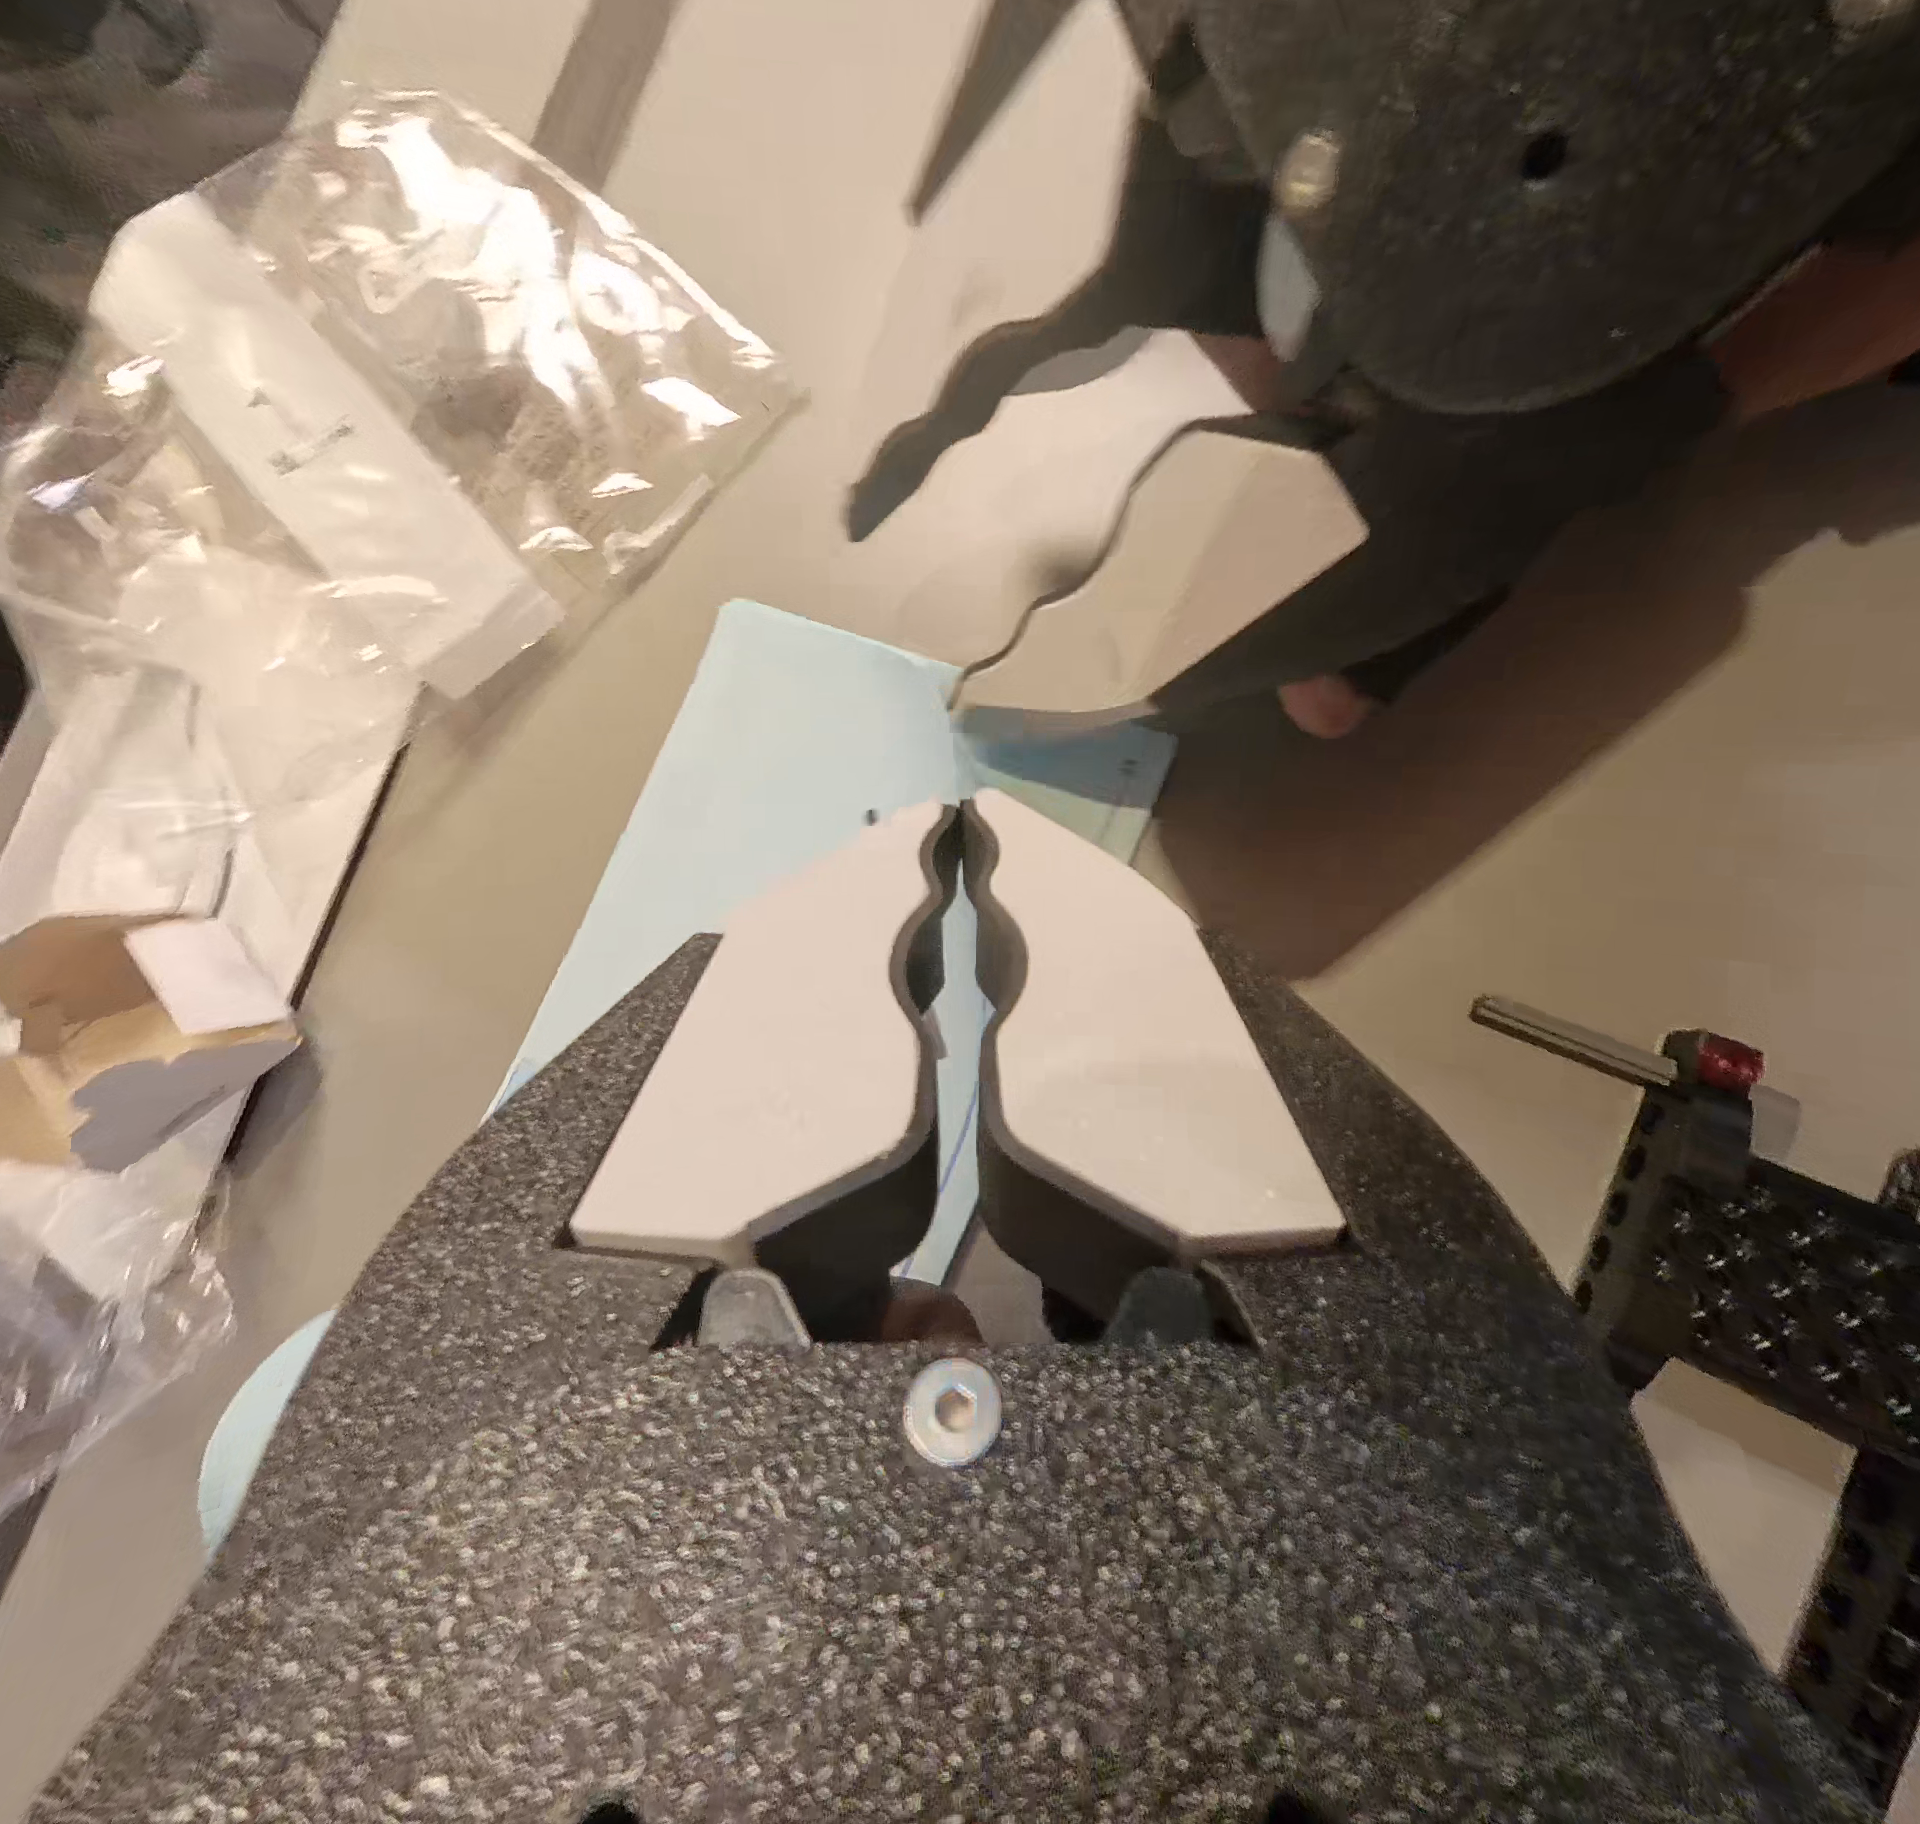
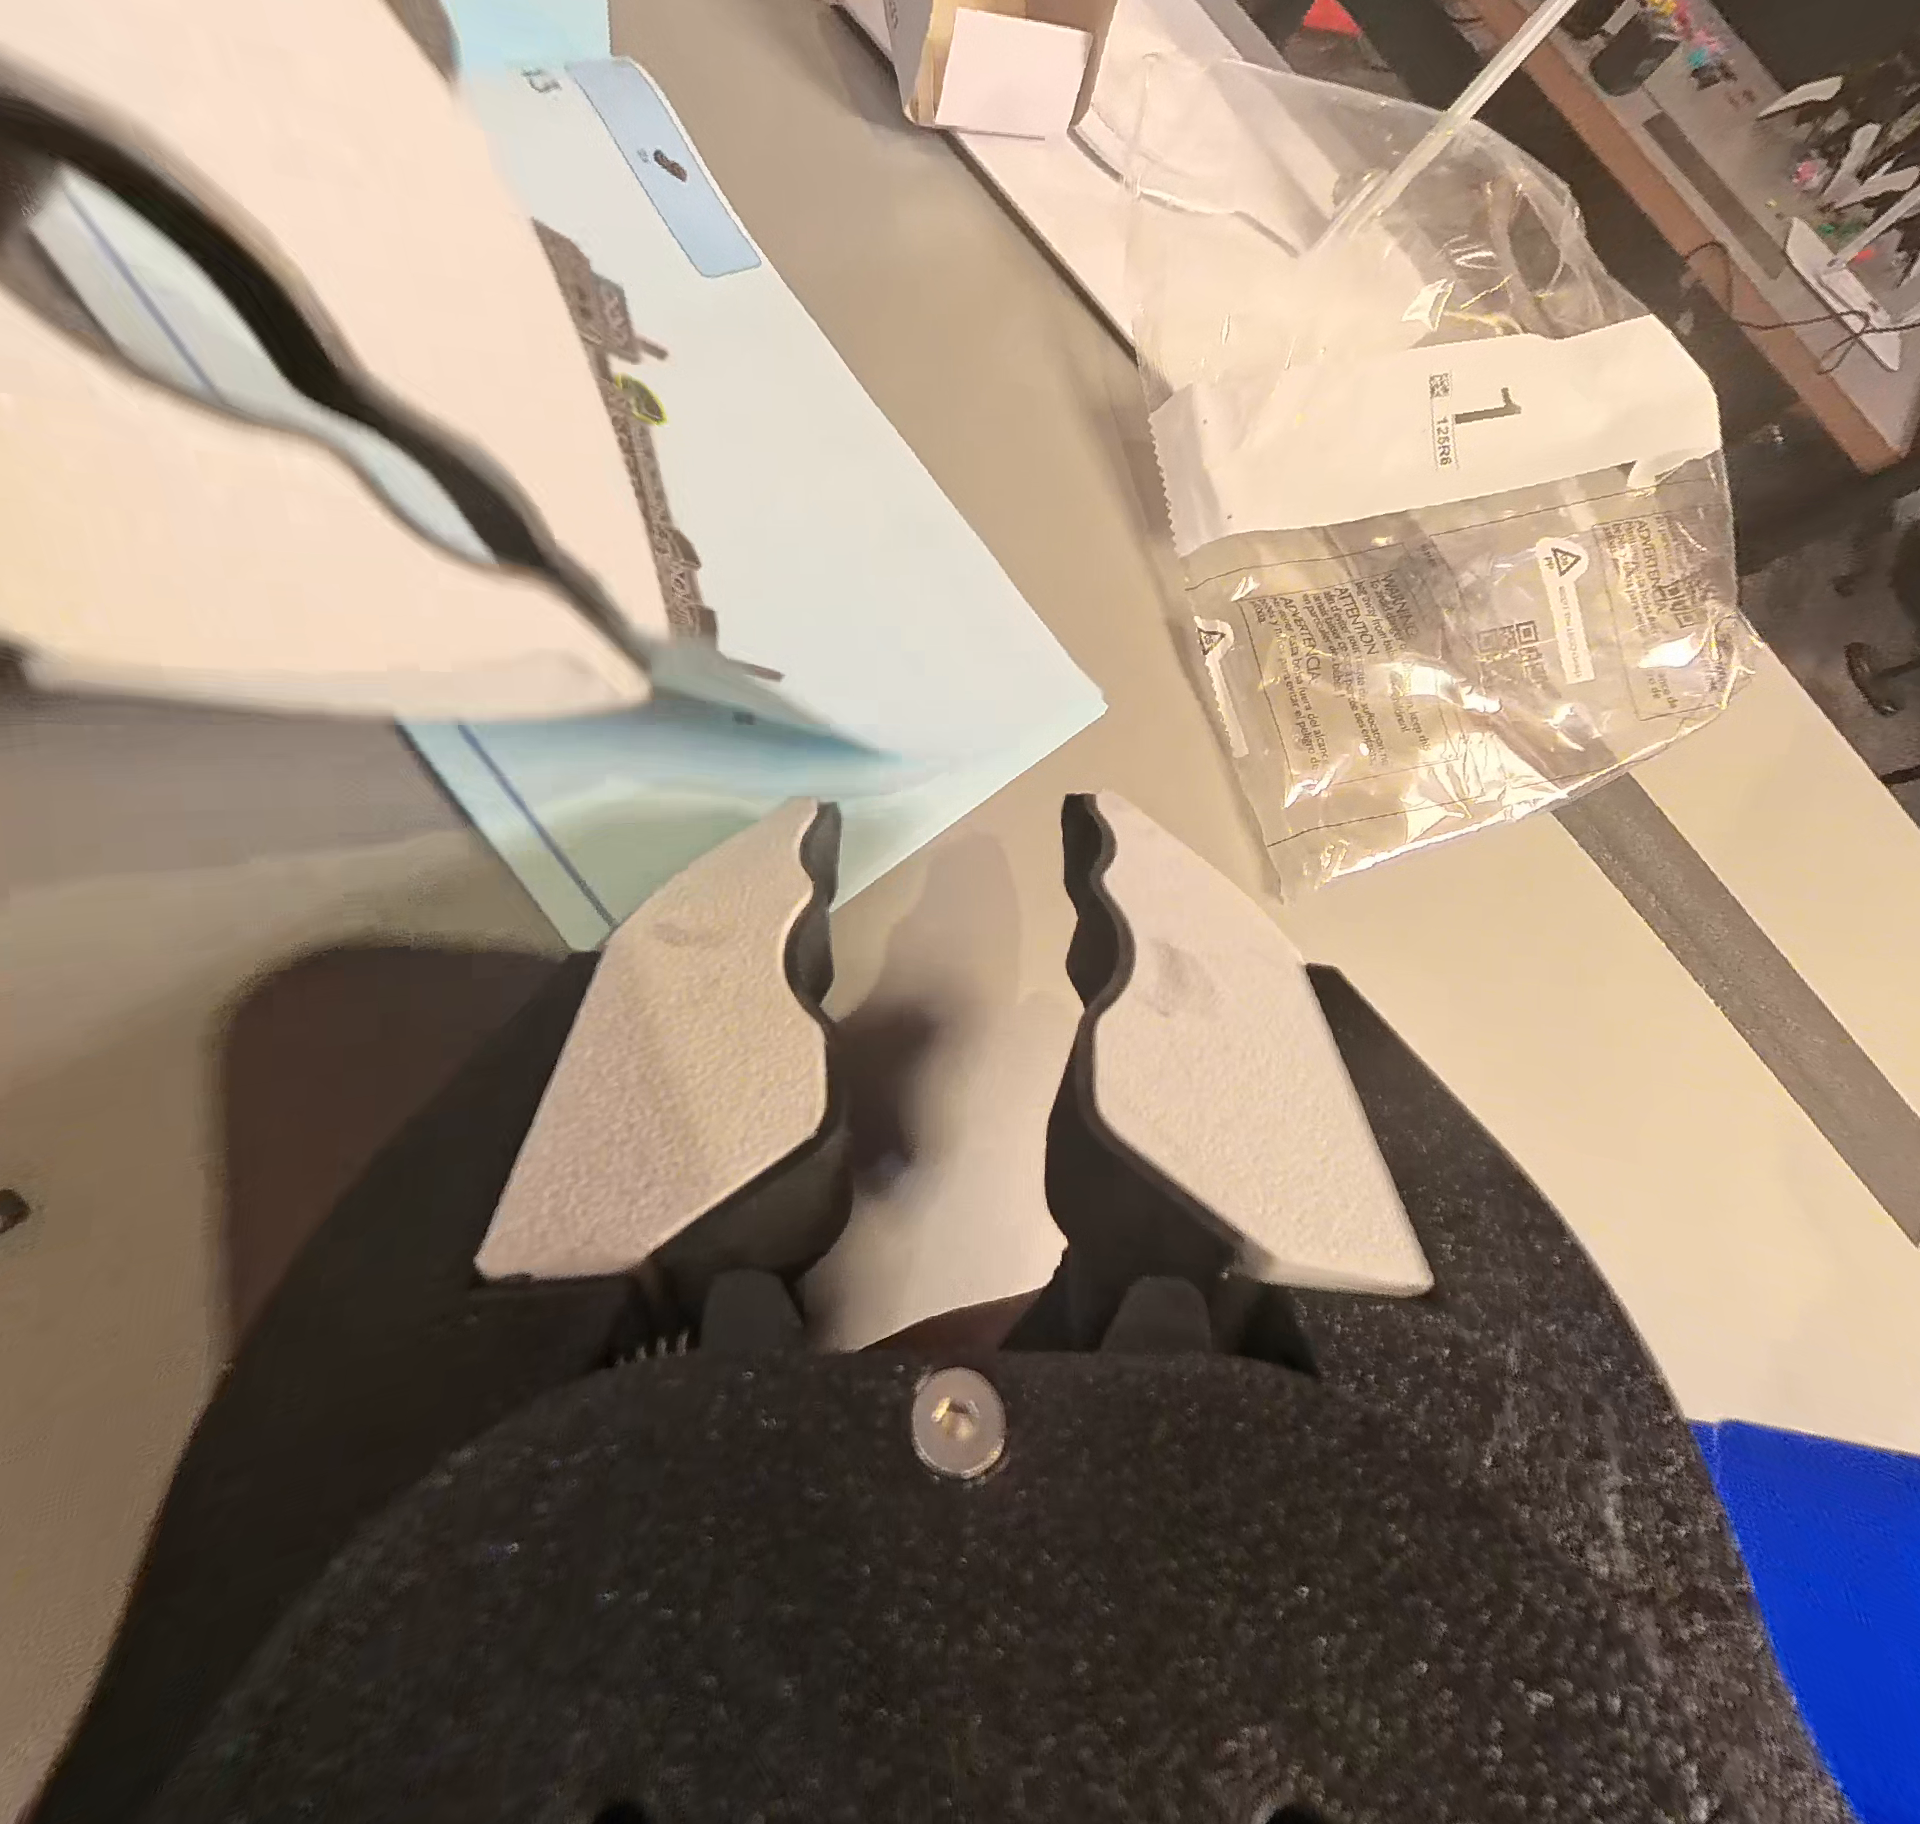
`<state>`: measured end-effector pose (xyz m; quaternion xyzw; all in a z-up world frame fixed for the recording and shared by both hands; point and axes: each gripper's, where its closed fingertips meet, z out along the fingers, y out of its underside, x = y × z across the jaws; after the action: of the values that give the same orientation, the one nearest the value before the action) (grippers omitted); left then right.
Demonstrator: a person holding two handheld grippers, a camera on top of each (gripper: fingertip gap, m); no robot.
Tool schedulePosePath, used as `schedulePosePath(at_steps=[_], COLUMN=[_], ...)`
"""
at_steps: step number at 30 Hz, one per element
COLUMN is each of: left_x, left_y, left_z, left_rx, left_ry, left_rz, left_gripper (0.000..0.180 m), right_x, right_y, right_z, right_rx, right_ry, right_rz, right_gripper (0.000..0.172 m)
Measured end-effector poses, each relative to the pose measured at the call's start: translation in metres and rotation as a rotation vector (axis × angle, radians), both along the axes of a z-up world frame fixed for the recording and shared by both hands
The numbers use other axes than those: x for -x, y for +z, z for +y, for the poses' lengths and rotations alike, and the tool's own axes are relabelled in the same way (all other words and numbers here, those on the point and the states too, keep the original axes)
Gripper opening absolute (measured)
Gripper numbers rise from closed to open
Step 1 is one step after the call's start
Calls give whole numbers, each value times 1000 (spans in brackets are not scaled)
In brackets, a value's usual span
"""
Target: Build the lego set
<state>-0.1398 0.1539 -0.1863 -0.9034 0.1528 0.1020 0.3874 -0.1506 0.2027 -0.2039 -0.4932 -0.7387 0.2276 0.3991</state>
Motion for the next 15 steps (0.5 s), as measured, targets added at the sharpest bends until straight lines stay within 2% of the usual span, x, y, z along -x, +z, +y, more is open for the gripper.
schedulePosePath(at_steps=[3, 6, 10, 13, 15], left_x=[20, 51, 98, 126, 141], left_y=[25, 60, 90, 97, 93], left_z=[-13, -40, -101, -155, -189], left_rx=[-119, -265, -439, -544, -550], left_ry=[130, 263, 483, 647, 746], left_rz=[-66, -106, -158, -177, -149], left_gripper=[0, 0, 0, 0, 0], right_x=[0, 0, 0, 0, 0], right_y=[5, 8, 7, 6, 6], right_z=[3, 5, 4, 3, 3], right_rx=[2, -2, -24, -45, -54], right_ry=[-20, -30, -28, -26, -25], right_rz=[31, 53, 53, 51, 48], right_gripper=[41, 41, 40, 40, 40])
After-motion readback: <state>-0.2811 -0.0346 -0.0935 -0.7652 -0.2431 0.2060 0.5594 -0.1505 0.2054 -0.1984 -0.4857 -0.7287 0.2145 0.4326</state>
